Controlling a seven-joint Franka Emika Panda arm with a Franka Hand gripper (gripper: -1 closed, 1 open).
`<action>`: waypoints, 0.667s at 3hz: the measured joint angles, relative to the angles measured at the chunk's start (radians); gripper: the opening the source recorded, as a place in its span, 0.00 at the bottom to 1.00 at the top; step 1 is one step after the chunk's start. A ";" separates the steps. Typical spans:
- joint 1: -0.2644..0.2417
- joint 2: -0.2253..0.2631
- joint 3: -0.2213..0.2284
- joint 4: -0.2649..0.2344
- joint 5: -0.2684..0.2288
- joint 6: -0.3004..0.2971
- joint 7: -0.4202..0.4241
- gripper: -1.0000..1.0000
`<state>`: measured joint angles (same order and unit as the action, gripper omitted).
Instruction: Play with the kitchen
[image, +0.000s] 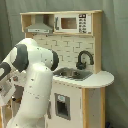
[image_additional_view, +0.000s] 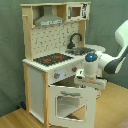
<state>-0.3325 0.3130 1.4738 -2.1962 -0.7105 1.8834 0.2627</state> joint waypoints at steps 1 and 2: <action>-0.018 -0.006 0.036 0.032 -0.004 -0.092 -0.002 1.00; -0.047 -0.007 0.089 0.064 -0.012 -0.175 -0.003 1.00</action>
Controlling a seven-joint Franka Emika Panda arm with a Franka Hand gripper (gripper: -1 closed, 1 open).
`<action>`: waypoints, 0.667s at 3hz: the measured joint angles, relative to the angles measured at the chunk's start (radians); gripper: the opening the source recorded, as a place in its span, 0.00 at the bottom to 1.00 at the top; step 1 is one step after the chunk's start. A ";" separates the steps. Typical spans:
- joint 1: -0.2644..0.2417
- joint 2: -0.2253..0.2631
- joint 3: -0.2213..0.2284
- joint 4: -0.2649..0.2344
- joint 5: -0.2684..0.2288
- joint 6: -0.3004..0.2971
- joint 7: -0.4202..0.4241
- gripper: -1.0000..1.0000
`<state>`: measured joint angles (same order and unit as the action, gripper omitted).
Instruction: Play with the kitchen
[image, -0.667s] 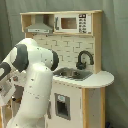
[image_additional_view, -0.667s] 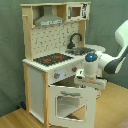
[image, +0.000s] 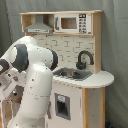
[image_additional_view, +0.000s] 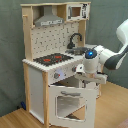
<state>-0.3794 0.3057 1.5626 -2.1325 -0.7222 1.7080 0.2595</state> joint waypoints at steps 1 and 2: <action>-0.031 0.000 0.053 0.025 -0.011 -0.085 0.000 1.00; -0.067 0.000 0.110 0.044 -0.033 -0.173 0.000 1.00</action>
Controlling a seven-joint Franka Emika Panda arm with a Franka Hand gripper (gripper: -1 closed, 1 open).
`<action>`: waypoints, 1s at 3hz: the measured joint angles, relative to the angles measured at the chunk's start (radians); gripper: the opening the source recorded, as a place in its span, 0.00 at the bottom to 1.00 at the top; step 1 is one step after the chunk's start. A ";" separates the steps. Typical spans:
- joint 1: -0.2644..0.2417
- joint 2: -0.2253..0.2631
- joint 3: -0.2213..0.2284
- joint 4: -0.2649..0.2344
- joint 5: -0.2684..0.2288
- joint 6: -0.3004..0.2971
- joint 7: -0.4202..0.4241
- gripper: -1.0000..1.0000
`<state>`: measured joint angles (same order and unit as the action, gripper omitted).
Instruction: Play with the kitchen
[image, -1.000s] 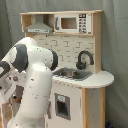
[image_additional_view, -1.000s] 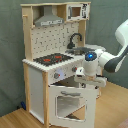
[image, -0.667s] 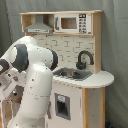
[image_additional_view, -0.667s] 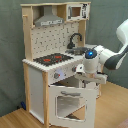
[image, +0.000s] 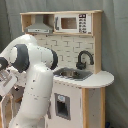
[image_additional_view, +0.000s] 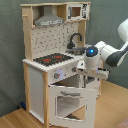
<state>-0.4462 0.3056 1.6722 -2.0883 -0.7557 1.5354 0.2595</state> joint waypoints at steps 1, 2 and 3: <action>-0.028 0.000 0.053 0.015 -0.034 -0.088 0.000 1.00; -0.041 0.000 0.095 0.028 -0.076 -0.174 0.000 1.00; -0.040 0.000 0.125 0.035 -0.129 -0.255 -0.001 1.00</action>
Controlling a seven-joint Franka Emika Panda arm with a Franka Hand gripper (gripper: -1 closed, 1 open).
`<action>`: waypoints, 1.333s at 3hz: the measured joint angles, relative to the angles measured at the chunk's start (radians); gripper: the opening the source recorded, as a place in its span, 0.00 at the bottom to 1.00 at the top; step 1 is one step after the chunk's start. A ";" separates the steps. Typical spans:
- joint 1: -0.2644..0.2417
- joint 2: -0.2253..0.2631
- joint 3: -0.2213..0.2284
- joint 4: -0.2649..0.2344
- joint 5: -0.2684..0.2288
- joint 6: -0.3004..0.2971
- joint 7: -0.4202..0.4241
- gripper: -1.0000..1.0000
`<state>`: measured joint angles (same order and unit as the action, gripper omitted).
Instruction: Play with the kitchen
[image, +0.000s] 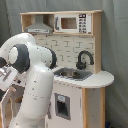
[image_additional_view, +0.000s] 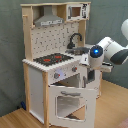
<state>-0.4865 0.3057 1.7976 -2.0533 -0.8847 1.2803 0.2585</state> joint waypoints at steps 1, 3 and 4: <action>0.003 0.000 0.033 0.000 -0.077 -0.079 -0.012 1.00; 0.039 -0.013 0.056 0.000 -0.251 -0.161 -0.106 1.00; 0.064 -0.035 0.055 -0.002 -0.338 -0.168 -0.160 1.00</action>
<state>-0.4225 0.2709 1.8530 -2.0557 -1.2231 1.1126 0.0981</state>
